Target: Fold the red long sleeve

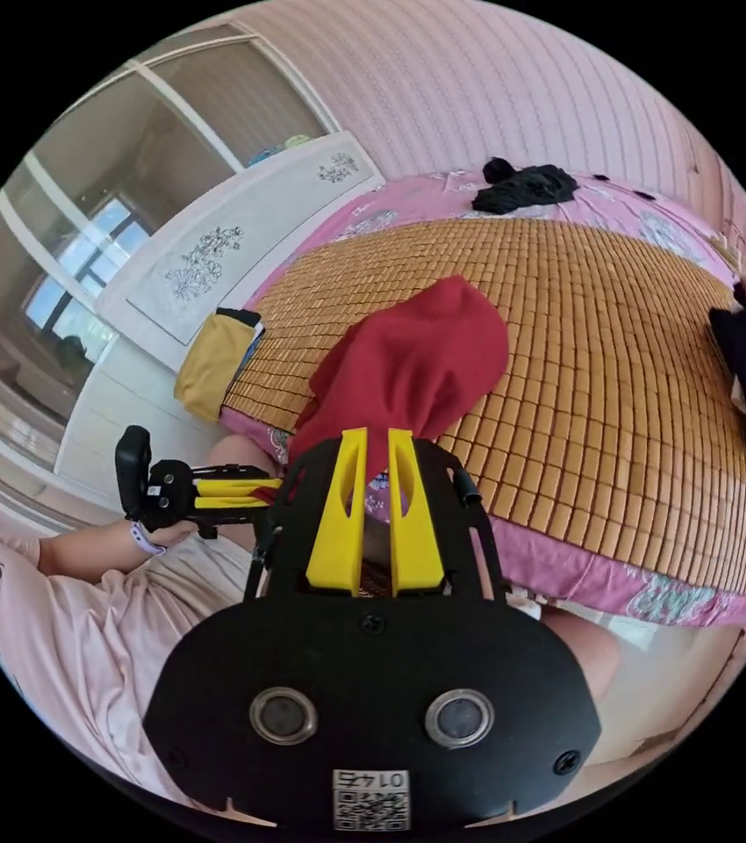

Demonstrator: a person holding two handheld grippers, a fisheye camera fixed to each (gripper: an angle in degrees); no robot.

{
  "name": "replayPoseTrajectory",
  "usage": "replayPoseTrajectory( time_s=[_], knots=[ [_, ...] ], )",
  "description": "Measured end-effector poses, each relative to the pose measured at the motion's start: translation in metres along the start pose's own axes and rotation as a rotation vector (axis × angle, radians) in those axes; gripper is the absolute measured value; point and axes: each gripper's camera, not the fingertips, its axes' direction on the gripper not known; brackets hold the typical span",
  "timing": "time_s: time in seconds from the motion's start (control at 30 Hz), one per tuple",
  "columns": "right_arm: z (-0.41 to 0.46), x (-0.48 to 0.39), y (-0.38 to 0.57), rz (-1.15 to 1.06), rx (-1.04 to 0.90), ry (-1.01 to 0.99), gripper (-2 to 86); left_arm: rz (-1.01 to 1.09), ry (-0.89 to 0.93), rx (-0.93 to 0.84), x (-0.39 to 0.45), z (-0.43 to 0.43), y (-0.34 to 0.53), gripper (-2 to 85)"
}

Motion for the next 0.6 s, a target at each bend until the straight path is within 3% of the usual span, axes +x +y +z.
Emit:
replayPoseTrajectory(
  time_s=[0.13, 0.2, 0.33, 0.4, 0.47, 0.53, 0.6],
  knots=[
    [0.06, -0.075, -0.072, -0.317, -0.189, 0.072, 8.0, -0.02, 0.019, 0.001, -0.022, -0.006, -0.006, -0.3],
    [0.123, -0.121, -0.101, -0.551, -0.355, 0.285, 10.1, -0.038, 0.033, 0.007, -0.031, -0.009, -0.008, -0.4],
    [0.214, -0.134, -0.116, -0.757, -0.639, 0.554, 11.1, -0.059, 0.028, 0.036, -0.046, -0.023, -0.011, -0.4],
    [0.218, -0.138, -0.129, -0.863, -0.665, 0.558, 9.7, -0.074, 0.025, 0.05, -0.054, -0.029, -0.012, -0.3],
    [0.203, -0.137, -0.147, -0.872, -0.693, 0.521, 3.0, -0.1, 0.038, 0.065, -0.065, -0.034, -0.012, -0.3],
    [0.162, -0.127, -0.17, -0.812, -0.551, 0.483, 2.1, -0.144, 0.072, 0.097, -0.082, -0.043, -0.011, -0.3],
    [0.083, -0.088, -0.196, -0.574, -0.338, 0.329, 1.7, -0.15, 0.075, 0.117, -0.09, -0.051, -0.012, -0.3]
  ],
)
